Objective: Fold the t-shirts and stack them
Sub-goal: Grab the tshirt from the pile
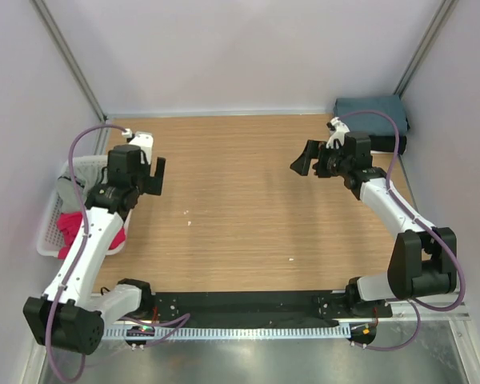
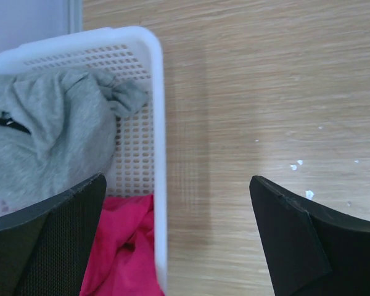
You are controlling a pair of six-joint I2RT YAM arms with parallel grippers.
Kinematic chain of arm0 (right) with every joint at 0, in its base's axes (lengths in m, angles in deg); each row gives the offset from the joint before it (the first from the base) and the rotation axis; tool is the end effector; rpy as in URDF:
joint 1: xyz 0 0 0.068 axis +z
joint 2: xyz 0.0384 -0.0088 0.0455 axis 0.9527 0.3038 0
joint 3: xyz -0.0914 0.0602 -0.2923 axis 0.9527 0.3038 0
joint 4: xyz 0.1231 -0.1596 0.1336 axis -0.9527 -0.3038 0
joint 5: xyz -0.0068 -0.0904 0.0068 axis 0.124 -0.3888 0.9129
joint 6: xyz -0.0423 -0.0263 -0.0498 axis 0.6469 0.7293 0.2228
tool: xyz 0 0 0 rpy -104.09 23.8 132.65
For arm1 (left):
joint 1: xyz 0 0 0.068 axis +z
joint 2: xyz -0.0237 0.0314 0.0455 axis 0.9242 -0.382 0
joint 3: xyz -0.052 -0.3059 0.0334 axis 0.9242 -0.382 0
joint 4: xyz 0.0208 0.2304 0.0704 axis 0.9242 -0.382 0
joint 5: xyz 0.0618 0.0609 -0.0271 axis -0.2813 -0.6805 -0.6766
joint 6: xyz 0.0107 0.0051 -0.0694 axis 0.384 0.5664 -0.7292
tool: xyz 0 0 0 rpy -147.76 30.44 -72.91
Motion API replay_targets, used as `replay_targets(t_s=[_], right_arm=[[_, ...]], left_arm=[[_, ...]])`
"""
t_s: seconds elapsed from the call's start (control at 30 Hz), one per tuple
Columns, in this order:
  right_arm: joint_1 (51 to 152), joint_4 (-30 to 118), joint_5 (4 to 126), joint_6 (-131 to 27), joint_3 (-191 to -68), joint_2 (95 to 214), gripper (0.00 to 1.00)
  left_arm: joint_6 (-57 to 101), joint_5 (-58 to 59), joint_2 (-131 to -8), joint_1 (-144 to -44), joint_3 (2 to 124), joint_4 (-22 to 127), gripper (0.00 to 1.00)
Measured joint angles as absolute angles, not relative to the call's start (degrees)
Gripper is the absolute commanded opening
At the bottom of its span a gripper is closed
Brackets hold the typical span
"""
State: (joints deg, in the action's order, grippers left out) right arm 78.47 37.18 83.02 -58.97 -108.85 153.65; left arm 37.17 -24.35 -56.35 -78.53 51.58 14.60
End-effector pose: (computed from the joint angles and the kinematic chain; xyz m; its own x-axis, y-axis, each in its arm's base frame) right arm 0.2977 0.0576 0.3085 -0.6200 0.1510 -0.7699 -0.3286 0.8411 0.4296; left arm 0.2078 -0.0237 0.3568 -0.5999 0.1763 -0.7804 0.0001 0.9754 0.2203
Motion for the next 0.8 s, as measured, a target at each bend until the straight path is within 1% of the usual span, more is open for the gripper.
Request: replay_targets(t_s=[0.17, 0.2, 0.27, 0.43, 0.57, 0.67, 0.8], right_arm=[[78.5, 36.9, 84.8, -57.6, -108.8, 153.7, 1.0], [78.4, 36.7, 86.0, -56.8, -108.9, 153.8, 1.0], [78.5, 35.1, 88.7, -54.6, -109.3, 154.3, 1.0], [78.5, 31.6, 96.2, -49.5, -110.7, 155.1, 1.0], [78.5, 29.9, 98.9, -48.0, -112.1, 155.9, 1.0], [78.5, 28.5, 100.2, -47.1, -113.6, 157.3, 1.0], [78.5, 27.0, 101.1, -46.5, -114.7, 158.9, 1.0]], left_arm=[[37.5, -27.8, -51.9, -74.9, 50.4, 11.9, 0.99], [37.9, -28.8, -51.0, -74.2, 50.0, 11.4, 0.95], [39.2, -30.4, -49.6, -73.2, 49.4, 11.0, 0.98], [44.1, -34.9, -47.1, -69.6, 47.0, 10.8, 1.0], [46.4, -36.4, -48.3, -66.2, 45.9, 10.8, 0.99], [46.7, -35.5, -50.8, -61.2, 45.9, 10.8, 0.91], [47.7, -32.9, -55.3, -55.2, 45.9, 10.7, 0.91]])
